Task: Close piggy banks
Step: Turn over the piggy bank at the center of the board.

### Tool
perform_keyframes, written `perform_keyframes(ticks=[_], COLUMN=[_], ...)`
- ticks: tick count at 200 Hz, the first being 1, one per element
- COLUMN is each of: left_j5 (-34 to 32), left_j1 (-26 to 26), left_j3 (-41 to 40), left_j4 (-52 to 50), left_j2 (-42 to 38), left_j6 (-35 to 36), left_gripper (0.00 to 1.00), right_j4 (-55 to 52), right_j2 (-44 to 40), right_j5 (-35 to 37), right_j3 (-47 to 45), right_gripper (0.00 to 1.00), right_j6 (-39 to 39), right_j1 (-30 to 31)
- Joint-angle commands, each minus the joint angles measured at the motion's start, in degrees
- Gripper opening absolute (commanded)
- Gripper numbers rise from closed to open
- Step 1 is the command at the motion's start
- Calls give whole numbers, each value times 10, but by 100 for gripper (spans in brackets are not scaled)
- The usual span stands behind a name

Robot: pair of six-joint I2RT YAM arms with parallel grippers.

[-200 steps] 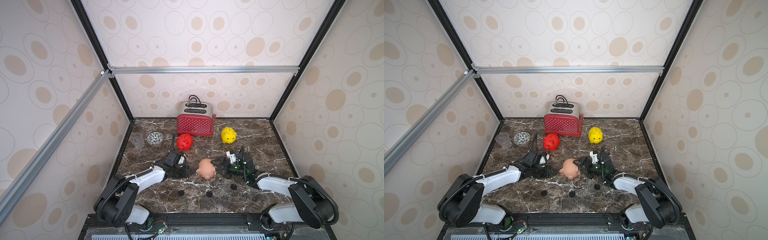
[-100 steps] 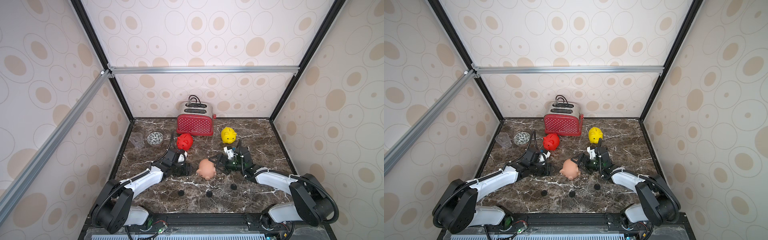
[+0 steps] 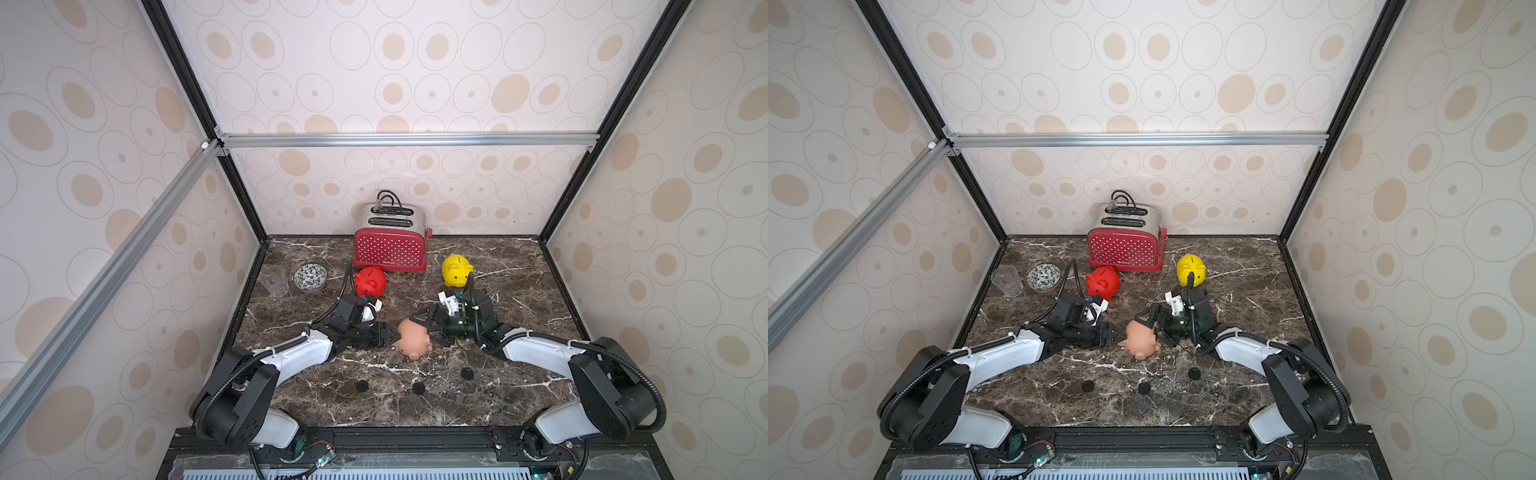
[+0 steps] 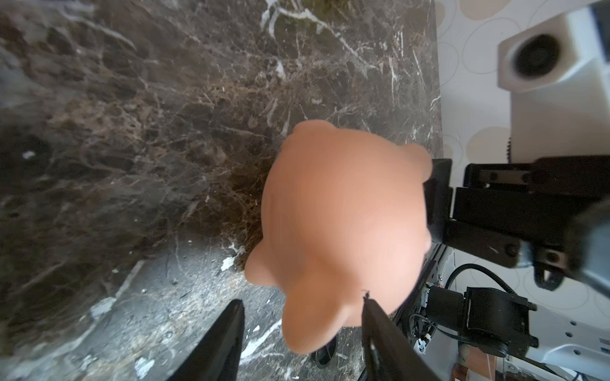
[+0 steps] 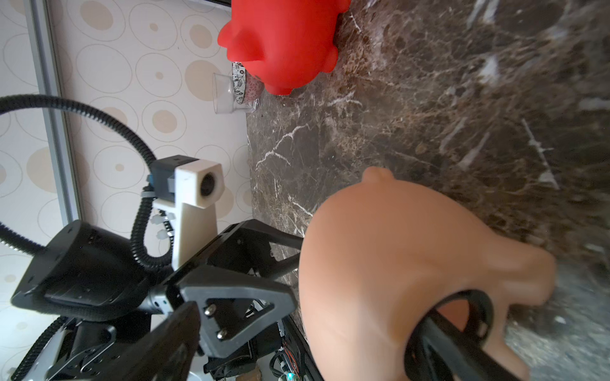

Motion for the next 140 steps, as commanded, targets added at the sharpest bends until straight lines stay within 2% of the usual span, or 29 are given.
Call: perform_keyframes(ticks=[1,53,140], left_j5=[12,1,-4], left_j1=[-3,-4,-3], left_j3=[9,14,22], left_j4=[37,28,38], left_j2=[16,44,89], left_j6=[-13,1,5], left_gripper=[56,56,56], right_j4=[-14,-27,-130], right_j2=[-12,-20,-57], right_j5=[-5,-1,6], right_j3=[14,27,77], right_gripper=[100,100,100], right_j6=[8,17,-2], right_j1=[9,27,32])
